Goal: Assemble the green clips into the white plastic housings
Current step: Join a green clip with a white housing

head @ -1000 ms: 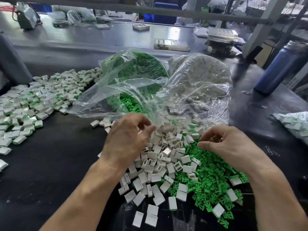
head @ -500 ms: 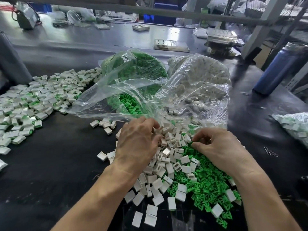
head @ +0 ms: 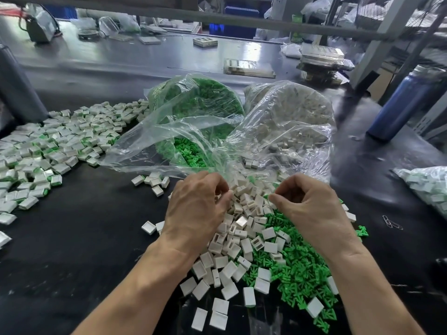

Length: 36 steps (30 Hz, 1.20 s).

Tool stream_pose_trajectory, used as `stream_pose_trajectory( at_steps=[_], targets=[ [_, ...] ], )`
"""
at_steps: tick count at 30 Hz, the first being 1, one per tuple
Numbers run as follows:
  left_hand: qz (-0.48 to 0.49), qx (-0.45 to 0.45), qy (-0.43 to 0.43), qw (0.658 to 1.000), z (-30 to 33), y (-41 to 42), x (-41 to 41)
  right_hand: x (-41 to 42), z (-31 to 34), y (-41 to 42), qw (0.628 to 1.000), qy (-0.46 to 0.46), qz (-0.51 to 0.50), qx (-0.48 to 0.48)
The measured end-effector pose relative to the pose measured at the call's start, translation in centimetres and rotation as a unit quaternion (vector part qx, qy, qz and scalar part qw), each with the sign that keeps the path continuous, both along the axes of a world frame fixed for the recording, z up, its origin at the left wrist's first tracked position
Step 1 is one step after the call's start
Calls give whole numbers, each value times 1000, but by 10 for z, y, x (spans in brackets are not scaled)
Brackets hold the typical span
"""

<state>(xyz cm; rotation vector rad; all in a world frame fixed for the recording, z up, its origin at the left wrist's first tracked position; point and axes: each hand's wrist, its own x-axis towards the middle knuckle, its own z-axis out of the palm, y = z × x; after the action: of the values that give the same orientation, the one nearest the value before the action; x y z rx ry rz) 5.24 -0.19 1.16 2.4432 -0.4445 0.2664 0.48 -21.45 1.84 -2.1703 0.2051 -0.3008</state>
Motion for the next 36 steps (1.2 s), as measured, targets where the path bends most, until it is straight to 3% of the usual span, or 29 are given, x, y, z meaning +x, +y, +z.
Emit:
stream_pose_trajectory(
  at_steps=[6, 12, 17, 24, 36],
  targets=[
    [-22, -135, 38, 990, 1, 0, 0, 1, -3, 11, 999, -42, 23, 18],
    [-38, -336, 128, 932, 7, -3, 3, 3, 2, 17, 994, -64, 33, 87],
    [-48, -415, 159, 895, 9, -3, 5, 23, 28, 30, 984, -67, 93, 138],
    [-55, -440, 150, 884, 9, 0, 8, 38, 25, 46, 975, -93, 105, 174],
    [-83, -382, 97, 915, 17, -12, 6, 24, 12, 39, 958, -105, 91, 250]
  ],
)
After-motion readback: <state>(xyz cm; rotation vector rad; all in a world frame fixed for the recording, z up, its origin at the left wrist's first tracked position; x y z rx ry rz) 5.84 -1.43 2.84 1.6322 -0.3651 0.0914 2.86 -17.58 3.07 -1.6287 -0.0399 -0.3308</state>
